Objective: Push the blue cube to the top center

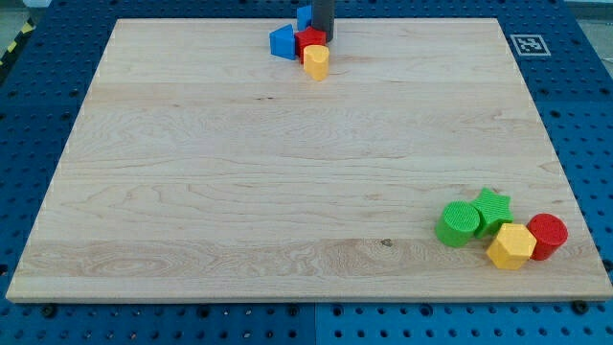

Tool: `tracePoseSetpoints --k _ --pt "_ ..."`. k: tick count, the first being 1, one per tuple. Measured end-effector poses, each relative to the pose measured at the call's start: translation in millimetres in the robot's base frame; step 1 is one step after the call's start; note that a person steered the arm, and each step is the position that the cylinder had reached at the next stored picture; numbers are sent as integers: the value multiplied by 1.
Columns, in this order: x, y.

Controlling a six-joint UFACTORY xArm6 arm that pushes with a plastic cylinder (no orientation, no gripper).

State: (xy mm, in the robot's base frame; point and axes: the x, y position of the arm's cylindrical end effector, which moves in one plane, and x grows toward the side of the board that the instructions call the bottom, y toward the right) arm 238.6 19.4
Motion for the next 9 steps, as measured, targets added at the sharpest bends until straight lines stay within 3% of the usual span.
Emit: tracePoseSetpoints --k 2,4,9 --pt "29 42" --pt "-35 1" --pt "-44 5"
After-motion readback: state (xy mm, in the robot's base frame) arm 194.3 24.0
